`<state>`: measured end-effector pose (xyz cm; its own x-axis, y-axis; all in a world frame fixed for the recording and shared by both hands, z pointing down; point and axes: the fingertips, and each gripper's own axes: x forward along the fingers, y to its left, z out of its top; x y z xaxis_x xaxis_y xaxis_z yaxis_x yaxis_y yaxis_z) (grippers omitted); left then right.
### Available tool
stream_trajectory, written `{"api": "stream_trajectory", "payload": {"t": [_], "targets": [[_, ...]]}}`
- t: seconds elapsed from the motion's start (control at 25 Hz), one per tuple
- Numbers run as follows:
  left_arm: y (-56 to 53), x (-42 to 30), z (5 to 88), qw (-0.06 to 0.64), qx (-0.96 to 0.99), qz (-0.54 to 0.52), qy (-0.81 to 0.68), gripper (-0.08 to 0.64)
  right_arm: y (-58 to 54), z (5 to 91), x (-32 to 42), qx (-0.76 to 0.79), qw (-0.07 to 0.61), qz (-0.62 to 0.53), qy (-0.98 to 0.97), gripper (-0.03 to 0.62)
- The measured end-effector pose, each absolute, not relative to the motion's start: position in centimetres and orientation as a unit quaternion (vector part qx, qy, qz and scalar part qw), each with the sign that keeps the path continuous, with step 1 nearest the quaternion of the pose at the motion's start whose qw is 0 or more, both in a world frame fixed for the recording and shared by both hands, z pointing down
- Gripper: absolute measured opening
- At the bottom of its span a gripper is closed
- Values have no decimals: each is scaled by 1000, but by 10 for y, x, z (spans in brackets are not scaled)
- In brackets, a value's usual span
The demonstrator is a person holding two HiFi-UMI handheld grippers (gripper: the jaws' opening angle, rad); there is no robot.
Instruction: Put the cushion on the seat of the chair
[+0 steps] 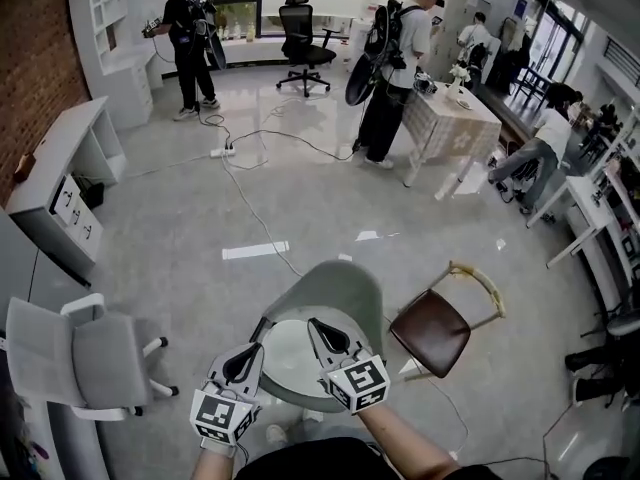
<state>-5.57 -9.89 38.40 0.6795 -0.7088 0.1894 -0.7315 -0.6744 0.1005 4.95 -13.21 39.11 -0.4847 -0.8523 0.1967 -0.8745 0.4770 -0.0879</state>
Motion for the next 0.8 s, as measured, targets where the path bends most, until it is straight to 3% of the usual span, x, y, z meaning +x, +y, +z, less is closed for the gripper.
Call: {"api": "stream_trajectory", "payload": {"t": [0.32, 0.8], "targets": [[-101, -34, 338, 54, 925, 38, -375, 11, -123, 334, 60, 498, 32, 49, -865, 8], [-108, -17, 306, 19, 931, 26, -364, 11, -121, 315, 74, 498, 16, 28, -867, 8]]}}
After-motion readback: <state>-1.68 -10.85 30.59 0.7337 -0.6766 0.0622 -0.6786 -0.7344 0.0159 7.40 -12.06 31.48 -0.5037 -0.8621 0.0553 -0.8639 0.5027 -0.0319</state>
